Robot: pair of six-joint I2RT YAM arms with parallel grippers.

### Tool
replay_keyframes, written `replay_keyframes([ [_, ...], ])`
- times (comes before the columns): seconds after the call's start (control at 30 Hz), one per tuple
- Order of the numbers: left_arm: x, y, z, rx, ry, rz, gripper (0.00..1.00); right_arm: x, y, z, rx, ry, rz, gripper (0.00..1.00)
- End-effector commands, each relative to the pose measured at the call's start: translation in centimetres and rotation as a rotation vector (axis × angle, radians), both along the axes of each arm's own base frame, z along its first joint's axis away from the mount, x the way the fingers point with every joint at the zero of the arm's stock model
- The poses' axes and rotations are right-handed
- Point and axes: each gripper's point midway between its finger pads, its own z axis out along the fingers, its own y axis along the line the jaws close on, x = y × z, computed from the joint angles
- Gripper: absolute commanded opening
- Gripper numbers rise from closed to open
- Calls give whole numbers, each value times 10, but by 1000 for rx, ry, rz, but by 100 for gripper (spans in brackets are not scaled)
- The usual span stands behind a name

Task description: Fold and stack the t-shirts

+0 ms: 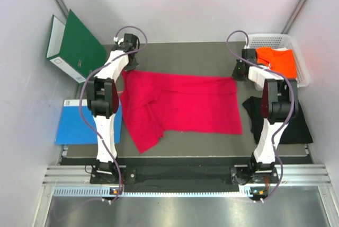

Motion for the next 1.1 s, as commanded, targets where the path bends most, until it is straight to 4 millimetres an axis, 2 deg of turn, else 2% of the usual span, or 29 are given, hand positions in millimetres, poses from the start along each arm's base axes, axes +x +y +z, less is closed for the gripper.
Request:
replay_keyframes([
  [0.0, 40, 14, 8, -24, -86, 37, 0, 37, -17, 17, -39, -82, -57, 0],
  [0.03, 44, 15, 0, -30, -81, 38, 0, 41, -17, 12, -39, -75, -57, 0],
  [0.2, 67, 20, -6, -85, -118, 42, 0, 71, -18, 22, -41, -128, -66, 0],
  [0.23, 71, 19, -6, -104, -130, 34, 32, 75, -18, 25, -40, -138, -69, 1],
  [0.27, 71, 23, -5, -116, -132, 35, 52, 77, -17, 31, -44, -152, -56, 5],
  [0.3, 68, 24, -4, -115, -125, 42, 69, 76, -18, 44, -50, -180, -52, 15],
  [0.33, 62, 25, 12, -116, -140, 50, 85, 71, -20, 53, -66, -199, -49, 25],
  [0.37, 57, 25, 20, -118, -147, 58, 90, 67, -17, 64, -80, -231, -47, 47],
  [0.4, 39, 25, 6, -118, -98, 63, 93, 49, -21, 82, -107, -278, -68, 60],
  [0.43, 30, 25, 37, -127, -155, 61, 98, 39, -19, 91, -116, -303, -67, 86],
  [0.47, 25, 25, 47, -141, -191, 68, 98, 27, -20, 97, -120, -316, -75, 97],
  [0.5, -1, 24, 25, -148, -128, 77, 98, 1, -21, 105, -118, -325, -84, 100],
  [0.53, -13, 19, 57, -184, -187, 54, 98, -11, -21, 110, -111, -333, -84, 100],
  [0.57, -25, 15, 59, -201, -189, 54, 98, -24, -21, 111, -107, -329, -86, 100],
  [0.6, -52, 12, 62, -217, -172, 51, 98, -48, -21, 118, -98, -337, -91, 99],
  [0.63, -67, 5, 61, -260, -156, 49, 98, -62, -19, 117, -83, -323, -94, 100],
  [0.67, -91, 1, 44, -280, -107, 45, 98, -82, -17, 119, -64, -329, -84, 100],
  [0.7, -105, -3, 61, -301, -144, 29, 98, -92, -15, 119, -50, -323, -88, 100],
  [0.73, -118, -9, 60, -317, -137, 23, 98, -108, -15, 111, -44, -277, -93, 100],
  [0.77, -142, -9, 42, -318, -81, 35, 97, -122, -15, 112, -32, -278, -100, 100],
  [0.8, -156, -10, 54, -331, -107, 28, 97, -130, -13, 110, -18, -266, -103, 100],
  [0.83, -167, -12, 51, -343, -98, 29, 97, -141, -12, 103, -7, -236, -107, 100],
  [0.87, -189, -12, 35, -349, -39, 41, 96, -151, -11, 99, 6, -230, -106, 100],
  [0.9, -200, -14, 42, -365, -57, 33, 96, -158, -10, 95, 15, -216, -117, 99],
  [1.03, -240, -21, 27, -388, 11, 12, 95, -184, -7, 68, 44, -141, -128, 90],
  [1.07, -249, -20, 20, -377, 42, 5, 95, -192, -6, 56, 45, -104, -126, 89],
])
